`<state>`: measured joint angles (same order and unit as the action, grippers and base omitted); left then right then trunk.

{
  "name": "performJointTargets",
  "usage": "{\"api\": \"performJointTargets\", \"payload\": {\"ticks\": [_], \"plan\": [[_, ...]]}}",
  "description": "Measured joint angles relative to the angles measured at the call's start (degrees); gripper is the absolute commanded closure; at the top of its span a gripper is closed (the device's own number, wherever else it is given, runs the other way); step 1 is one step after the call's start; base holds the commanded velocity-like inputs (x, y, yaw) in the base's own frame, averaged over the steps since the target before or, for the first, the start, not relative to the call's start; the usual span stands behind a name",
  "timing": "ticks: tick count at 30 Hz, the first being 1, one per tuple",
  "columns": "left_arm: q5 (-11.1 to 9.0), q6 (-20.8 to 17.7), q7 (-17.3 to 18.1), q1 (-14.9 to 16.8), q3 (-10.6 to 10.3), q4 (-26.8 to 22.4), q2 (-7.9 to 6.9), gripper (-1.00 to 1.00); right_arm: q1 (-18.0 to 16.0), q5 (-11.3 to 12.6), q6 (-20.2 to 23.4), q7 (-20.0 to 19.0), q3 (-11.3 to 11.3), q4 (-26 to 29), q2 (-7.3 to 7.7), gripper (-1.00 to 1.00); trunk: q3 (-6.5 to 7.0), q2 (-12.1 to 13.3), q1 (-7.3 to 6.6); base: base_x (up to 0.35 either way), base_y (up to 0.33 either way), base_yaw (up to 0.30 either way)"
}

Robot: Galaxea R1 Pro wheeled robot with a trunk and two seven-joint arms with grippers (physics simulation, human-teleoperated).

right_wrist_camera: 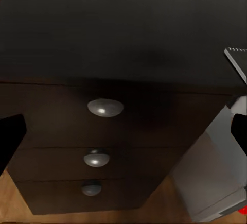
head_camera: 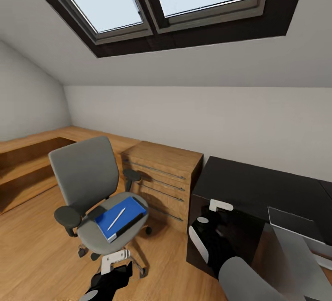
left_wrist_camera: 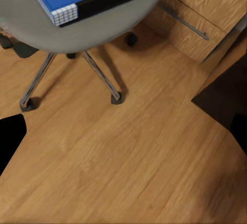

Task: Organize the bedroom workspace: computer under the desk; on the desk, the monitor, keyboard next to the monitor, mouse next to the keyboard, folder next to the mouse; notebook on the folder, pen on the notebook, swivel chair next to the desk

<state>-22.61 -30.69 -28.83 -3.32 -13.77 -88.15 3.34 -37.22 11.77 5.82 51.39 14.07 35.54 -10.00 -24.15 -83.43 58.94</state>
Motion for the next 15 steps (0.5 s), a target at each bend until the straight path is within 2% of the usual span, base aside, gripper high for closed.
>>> {"api": "performJointTargets", "payload": {"ticks": [15], "plan": [[0.17, 0.00, 0.01, -0.02, -0.13, 0.00, 0.00, -1.00, 0.05, 0.00, 0.00, -0.06, 0.07, 0.00, 0.00, -1.00, -0.45, 0.00, 0.00, 0.000, 0.000, 0.276]]}}
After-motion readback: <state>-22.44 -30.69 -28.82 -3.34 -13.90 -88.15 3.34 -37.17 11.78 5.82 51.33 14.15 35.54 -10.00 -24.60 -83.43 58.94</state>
